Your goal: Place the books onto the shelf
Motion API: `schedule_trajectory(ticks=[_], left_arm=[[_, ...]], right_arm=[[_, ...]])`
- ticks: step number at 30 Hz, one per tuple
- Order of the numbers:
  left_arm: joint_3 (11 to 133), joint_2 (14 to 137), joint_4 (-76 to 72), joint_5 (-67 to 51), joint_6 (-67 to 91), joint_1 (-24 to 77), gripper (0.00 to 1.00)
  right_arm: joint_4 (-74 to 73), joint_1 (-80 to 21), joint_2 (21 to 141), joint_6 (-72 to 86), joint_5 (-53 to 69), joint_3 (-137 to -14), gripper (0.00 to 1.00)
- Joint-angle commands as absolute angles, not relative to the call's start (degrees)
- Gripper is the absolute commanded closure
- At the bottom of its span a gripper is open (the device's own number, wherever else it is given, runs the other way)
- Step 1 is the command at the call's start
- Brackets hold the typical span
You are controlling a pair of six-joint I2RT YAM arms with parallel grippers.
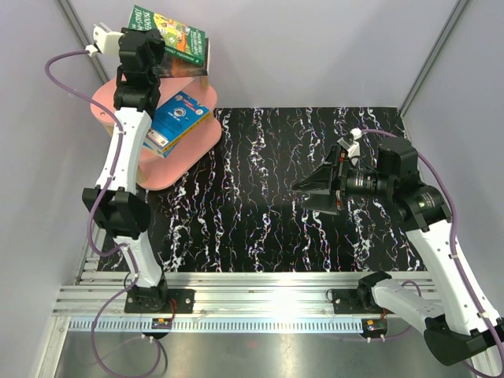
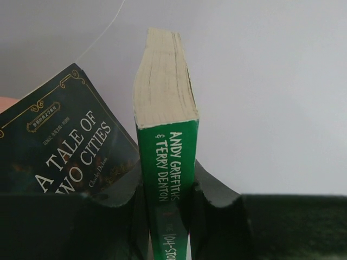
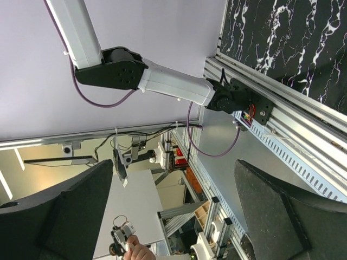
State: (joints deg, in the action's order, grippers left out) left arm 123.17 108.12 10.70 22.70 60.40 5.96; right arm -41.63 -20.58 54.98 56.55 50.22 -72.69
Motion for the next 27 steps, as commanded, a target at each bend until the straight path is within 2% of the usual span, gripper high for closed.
schedule_trajectory(ticks=[1,6,8,13,16,20,21,24,25,27], left_arm=[[124.19,107.75,5.89,16.81,62.84,4.66,0.93],[128.49,111.17,9.30,8.80,63.20,3.25,0.89],[130.08,112.06,12.11,8.79,62.23,3.43,0.85],[124.90,108.20,12.83,13.00,61.96,3.34,0.74],[126.90,108.89,16.06,12.83,61.87,3.16,0.54],[129.29,108.55,19.77,13.09,63.45,2.99,0.41],[129.11,107.76,20.38,13.70,63.98,2.99,0.34],[129.11,106.70,22.58,16.17,63.72,2.64,0.25],[129.20,106.26,23.89,16.43,63.98,2.38,0.15],[129.02,105.74,24.87,15.13,65.29,0.97,0.04]], right_arm=[[-38.94,-19.95,54.41,56.34,52.91,-72.34,0.01],[-37.71,-19.51,54.14,57.48,53.44,-71.37,0.01],[-36.83,-19.51,53.88,58.18,53.53,-70.75,0.01],[-35.77,-19.42,53.00,59.59,53.09,-69.70,0.01],[-34.98,-19.42,52.65,60.46,52.91,-68.91,0.01],[-34.10,-19.34,52.47,61.08,52.65,-68.55,0.01],[-33.93,-19.34,52.38,61.35,52.65,-68.47,0.01],[-33.14,-19.34,52.29,61.87,52.38,-68.12,0.01],[-32.87,-19.34,52.21,62.31,52.30,-67.94,0.01],[-32.52,-19.34,51.95,62.58,52.12,-67.59,0.01]])
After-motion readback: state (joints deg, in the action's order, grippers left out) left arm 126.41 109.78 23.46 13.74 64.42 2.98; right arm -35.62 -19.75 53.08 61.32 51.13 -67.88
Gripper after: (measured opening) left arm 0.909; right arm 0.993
